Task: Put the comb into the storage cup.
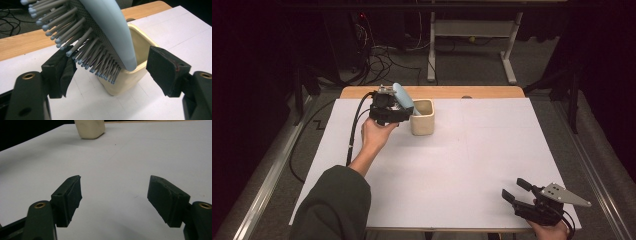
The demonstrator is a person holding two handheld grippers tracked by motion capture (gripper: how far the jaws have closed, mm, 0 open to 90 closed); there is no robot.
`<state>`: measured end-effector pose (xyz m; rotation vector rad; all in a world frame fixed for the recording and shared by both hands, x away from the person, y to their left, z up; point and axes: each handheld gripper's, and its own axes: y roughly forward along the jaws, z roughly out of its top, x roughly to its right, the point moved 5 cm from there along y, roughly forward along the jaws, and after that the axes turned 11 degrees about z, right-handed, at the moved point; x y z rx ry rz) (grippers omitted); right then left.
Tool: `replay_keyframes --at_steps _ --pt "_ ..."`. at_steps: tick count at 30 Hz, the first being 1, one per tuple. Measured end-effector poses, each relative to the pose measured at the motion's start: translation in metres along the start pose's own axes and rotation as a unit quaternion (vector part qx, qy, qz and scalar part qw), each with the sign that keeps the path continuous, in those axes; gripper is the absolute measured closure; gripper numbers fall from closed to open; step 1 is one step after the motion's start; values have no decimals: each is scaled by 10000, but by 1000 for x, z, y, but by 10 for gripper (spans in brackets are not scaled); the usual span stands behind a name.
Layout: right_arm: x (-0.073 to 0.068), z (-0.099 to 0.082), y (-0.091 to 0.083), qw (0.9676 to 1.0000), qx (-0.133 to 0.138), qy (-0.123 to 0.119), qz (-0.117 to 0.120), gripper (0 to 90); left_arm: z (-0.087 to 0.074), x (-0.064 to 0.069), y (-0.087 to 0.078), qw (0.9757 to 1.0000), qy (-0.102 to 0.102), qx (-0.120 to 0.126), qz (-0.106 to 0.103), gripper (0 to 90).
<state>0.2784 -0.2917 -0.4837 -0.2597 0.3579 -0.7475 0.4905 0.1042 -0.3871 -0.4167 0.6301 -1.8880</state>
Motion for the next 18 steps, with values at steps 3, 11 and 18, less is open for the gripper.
replay_keyframes --at_steps 3,11,18 --pt "0 0 0 10000 -2 2 -3 282 -1 0 -1 10000 10 10 -9 246" --pt "0 0 0 10000 1 -10 -8 282 -4 0 -4 10000 16 41 -49 236" --pt "0 0 0 10000 -6 -25 -11 282 -6 0 -8 9999 49 69 -69 237"
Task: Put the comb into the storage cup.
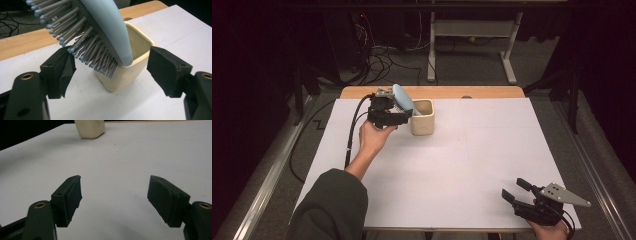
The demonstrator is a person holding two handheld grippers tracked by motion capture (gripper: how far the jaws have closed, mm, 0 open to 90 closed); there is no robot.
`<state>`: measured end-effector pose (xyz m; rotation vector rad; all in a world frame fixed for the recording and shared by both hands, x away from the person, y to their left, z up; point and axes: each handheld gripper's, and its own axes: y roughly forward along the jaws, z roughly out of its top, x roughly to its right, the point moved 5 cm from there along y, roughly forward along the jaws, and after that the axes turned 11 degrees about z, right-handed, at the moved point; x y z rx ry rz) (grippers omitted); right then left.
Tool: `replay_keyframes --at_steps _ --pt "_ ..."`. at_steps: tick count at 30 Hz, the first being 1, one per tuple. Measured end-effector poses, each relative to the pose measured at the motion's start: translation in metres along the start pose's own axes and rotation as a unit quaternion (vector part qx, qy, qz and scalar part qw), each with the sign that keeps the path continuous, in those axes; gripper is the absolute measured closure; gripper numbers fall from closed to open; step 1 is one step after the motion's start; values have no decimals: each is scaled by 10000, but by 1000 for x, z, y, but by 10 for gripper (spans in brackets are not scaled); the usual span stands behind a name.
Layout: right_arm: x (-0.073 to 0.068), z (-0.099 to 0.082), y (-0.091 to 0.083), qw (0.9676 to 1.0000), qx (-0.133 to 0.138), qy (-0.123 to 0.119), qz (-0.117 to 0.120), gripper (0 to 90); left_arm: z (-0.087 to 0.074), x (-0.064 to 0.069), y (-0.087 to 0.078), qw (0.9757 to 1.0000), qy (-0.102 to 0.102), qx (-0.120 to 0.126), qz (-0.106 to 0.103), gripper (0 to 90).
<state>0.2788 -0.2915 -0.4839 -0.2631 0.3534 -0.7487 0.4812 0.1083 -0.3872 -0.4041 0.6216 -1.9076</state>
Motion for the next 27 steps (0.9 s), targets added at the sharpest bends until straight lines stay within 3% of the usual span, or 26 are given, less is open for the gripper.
replay_keyframes --at_steps 27 --pt "0 0 0 10000 -10 4 -6 282 -7 -2 -12 9999 109 58 -27 238"
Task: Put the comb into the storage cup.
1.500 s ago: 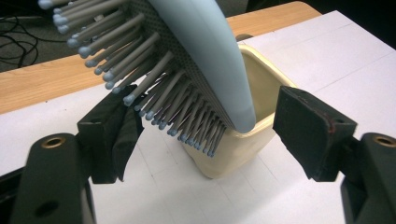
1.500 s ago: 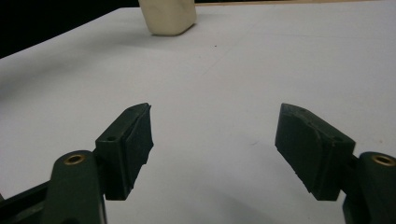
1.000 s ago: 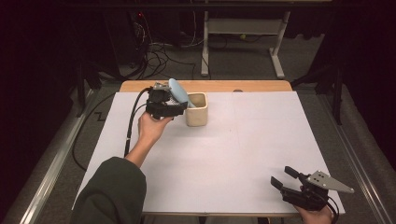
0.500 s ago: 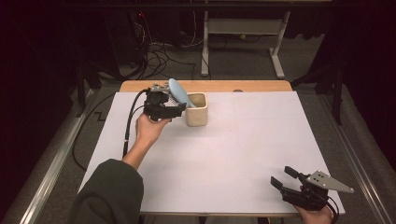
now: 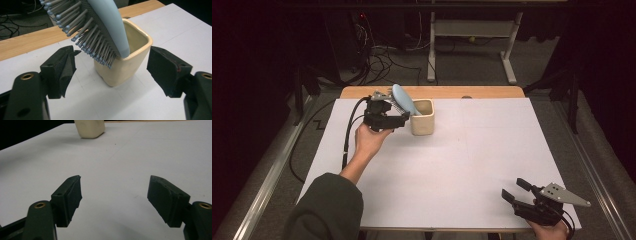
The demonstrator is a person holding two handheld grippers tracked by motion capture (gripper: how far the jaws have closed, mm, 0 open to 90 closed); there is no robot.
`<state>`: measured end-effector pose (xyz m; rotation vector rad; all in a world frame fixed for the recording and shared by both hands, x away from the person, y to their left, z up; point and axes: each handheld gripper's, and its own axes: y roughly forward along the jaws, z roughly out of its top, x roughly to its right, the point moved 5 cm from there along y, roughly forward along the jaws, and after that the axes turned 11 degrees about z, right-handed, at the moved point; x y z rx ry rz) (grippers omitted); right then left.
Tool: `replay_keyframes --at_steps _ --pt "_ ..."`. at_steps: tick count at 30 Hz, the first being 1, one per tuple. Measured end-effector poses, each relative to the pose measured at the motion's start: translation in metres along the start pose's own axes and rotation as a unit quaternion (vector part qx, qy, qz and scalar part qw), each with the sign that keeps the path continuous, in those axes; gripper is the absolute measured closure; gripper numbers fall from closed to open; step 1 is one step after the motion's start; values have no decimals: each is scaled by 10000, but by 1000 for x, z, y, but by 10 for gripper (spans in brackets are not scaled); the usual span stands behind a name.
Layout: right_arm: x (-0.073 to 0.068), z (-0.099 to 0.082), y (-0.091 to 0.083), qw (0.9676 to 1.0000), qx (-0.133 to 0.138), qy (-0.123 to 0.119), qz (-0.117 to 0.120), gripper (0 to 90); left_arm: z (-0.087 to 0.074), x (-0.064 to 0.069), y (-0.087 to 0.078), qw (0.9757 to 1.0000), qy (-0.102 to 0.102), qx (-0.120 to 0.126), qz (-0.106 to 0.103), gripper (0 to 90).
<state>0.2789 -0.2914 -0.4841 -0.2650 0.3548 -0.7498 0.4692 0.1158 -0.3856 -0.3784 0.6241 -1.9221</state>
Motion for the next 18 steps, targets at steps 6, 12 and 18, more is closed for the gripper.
replay_keyframes --at_steps 6,12,18 --pt "0 0 0 10000 1 1 -1 282 -2 -1 -3 10000 -5 7 -24 238" --pt "0 0 0 10000 12 -4 -15 282 -3 -2 -5 10000 -8 15 -38 238" --pt "0 0 0 10000 9 2 -3 282 -4 -3 -10 10000 6 41 -44 240"
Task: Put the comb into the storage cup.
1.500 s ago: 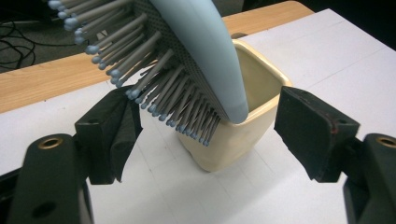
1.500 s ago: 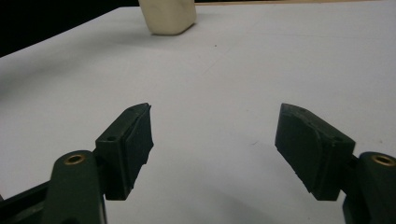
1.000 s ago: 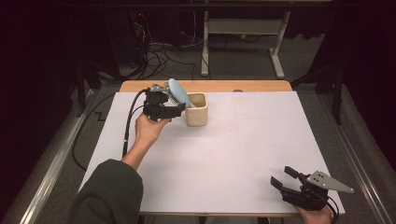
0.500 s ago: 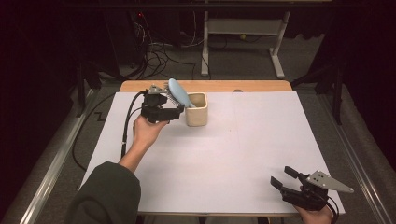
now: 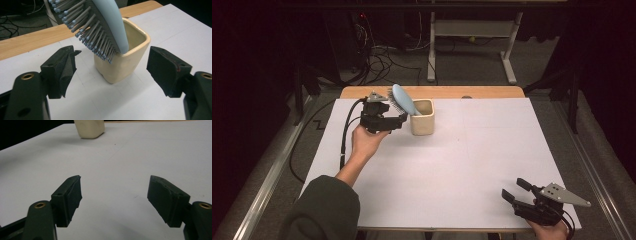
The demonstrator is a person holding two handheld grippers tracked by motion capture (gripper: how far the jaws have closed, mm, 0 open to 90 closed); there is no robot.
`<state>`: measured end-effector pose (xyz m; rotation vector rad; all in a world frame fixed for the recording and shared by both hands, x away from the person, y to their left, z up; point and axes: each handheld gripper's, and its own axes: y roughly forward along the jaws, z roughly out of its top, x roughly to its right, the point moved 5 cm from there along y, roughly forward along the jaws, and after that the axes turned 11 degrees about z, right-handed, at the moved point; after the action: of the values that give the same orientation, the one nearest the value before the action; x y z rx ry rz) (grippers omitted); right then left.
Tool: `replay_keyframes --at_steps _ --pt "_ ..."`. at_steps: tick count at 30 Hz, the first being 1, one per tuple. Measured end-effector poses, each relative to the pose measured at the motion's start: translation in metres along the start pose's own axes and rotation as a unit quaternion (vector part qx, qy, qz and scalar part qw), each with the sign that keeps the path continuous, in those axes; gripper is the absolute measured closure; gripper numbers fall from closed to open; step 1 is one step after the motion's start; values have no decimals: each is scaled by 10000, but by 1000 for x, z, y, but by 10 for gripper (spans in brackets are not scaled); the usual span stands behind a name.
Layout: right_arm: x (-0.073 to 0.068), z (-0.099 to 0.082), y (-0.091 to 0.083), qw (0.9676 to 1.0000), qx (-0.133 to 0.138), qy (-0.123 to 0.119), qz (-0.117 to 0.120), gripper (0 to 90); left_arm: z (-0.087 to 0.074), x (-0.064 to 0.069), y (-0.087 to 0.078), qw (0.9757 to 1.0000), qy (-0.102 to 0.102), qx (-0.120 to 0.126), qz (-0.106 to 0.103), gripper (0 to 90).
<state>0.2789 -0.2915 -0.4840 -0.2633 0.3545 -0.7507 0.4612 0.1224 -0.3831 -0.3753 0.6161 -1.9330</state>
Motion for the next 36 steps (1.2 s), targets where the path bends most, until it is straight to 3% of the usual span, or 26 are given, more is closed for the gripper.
replay_keyframes --at_steps 10,36 --pt "0 0 0 10000 9 -5 -13 283 -3 -1 -5 9999 102 -32 22 245" --pt "0 0 0 10000 1 -14 -14 283 -11 -1 -15 10000 75 -14 -46 253"
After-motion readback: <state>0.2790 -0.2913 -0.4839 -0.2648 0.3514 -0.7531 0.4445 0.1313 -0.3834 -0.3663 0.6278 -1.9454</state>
